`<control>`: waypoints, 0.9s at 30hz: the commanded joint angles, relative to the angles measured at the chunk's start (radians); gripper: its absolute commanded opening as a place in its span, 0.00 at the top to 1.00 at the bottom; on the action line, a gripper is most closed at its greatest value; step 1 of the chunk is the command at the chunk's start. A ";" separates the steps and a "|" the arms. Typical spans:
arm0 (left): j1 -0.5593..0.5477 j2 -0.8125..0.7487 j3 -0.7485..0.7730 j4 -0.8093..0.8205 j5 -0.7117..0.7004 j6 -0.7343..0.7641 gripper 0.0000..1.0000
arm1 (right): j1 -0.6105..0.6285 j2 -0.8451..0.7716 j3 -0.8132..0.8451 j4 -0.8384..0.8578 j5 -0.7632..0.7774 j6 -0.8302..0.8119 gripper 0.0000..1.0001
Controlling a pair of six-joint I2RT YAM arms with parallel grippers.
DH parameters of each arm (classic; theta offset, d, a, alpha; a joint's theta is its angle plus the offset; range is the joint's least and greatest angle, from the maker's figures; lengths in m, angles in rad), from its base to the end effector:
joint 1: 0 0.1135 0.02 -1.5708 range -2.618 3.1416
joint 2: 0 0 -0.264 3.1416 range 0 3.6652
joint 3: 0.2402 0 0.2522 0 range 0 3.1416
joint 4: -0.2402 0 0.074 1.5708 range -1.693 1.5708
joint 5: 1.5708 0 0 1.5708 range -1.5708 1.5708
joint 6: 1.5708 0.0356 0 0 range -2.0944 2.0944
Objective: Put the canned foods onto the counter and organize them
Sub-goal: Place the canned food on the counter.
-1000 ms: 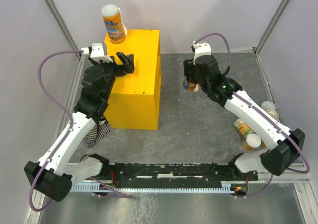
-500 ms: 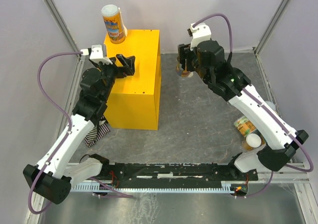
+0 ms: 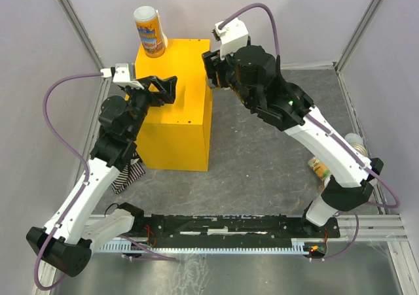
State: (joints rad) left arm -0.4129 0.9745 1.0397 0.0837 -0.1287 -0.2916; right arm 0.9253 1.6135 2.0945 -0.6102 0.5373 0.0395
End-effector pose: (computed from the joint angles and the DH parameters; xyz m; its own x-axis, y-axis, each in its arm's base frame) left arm 0.2037 -0.0842 0.4240 0.0492 -0.3328 -0.9417 0.3089 0.9017 -0.3025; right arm 0.2097 0.2482 0.5303 -0.0925 -0.0664 -0.9935 -0.3775 0.9256 -0.0267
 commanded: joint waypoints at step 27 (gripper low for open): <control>-0.005 -0.084 0.026 0.064 0.353 0.144 0.04 | 0.147 0.244 0.485 -0.003 0.056 -0.015 0.89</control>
State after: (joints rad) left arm -0.4129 0.9039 1.0397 0.0921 0.1520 -0.1967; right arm 1.0637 1.8851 2.5099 -0.7670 0.5838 0.0040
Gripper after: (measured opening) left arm 0.959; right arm 0.740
